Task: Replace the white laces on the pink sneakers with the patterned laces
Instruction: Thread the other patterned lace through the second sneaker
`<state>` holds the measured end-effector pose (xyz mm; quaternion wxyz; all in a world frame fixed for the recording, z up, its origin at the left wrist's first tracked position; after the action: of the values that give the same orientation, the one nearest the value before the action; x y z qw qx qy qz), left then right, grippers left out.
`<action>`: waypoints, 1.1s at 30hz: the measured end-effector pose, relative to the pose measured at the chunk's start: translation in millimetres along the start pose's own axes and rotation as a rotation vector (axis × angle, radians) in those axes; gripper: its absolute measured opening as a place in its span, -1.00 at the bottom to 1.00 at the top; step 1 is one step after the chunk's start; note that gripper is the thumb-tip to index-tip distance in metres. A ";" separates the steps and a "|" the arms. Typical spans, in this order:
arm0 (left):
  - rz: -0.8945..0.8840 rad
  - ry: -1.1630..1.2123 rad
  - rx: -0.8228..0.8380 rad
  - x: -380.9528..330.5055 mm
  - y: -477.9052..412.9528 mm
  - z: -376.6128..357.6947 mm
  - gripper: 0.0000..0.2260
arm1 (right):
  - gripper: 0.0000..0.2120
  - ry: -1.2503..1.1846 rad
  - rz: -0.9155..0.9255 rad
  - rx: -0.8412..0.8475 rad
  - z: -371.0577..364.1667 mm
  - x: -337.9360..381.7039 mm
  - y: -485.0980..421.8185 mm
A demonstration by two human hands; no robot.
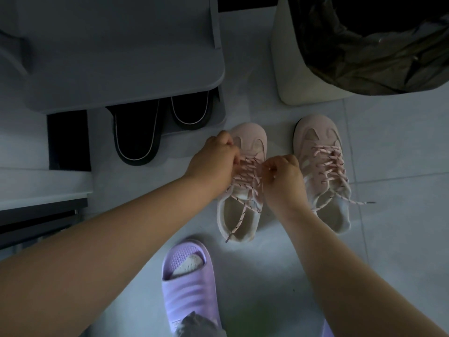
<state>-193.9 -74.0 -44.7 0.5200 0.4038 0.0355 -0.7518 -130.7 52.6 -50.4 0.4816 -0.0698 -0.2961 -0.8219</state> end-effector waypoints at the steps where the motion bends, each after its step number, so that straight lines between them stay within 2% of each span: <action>1: 0.015 0.057 -0.006 4.4 1.5 1.3 -0.91 | -0.84 -0.016 -0.015 -0.005 -0.1 -4.6 1.3; 6: 0.060 0.320 -0.042 12.3 21.9 0.4 -0.91 | -0.96 -0.129 -0.001 -0.009 -4.5 -3.6 7.5; 9: 0.054 0.333 -0.014 9.7 23.8 -4.4 -0.90 | -0.95 -0.145 0.072 -0.019 -6.3 8.2 7.0; 15: 0.152 0.357 -0.081 25.8 18.9 1.3 -0.91 | -0.90 -0.154 -0.010 0.005 -2.5 -5.4 3.0; 18: 0.059 0.378 -0.097 17.0 23.7 0.9 -0.89 | -0.92 -0.186 0.056 -0.034 0.3 1.2 9.0; 21: -0.034 0.262 -0.061 6.4 23.9 2.8 -0.87 | -0.88 -0.072 0.112 -0.050 0.4 6.0 13.7; 24: 0.029 0.088 0.026 2.4 20.6 0.6 -0.77 | -0.84 0.055 0.114 -0.026 -1.0 9.0 13.3; 26: 0.041 0.007 0.055 -1.5 17.2 0.0 -0.79 | -0.82 0.101 0.135 -0.011 -1.0 12.6 12.8; 33: 0.029 -0.214 0.112 -14.2 14.0 -5.1 -0.82 | -0.87 -0.081 0.095 -0.008 -4.3 3.1 19.9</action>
<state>-177.7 -67.3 -33.8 0.5085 0.3502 -0.0679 -0.7837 -115.0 40.6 -44.3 0.5074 -0.1190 -0.3083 -0.7958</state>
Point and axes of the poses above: each hand's wrist, its own y-axis away from the middle knuckle, its own z-axis out of the back of the hand, x = y × z, the point moved 5 cm from there along -y, towards the middle knuckle, and after that the axes turned 13 degrees about y, right-handed, at the moved point
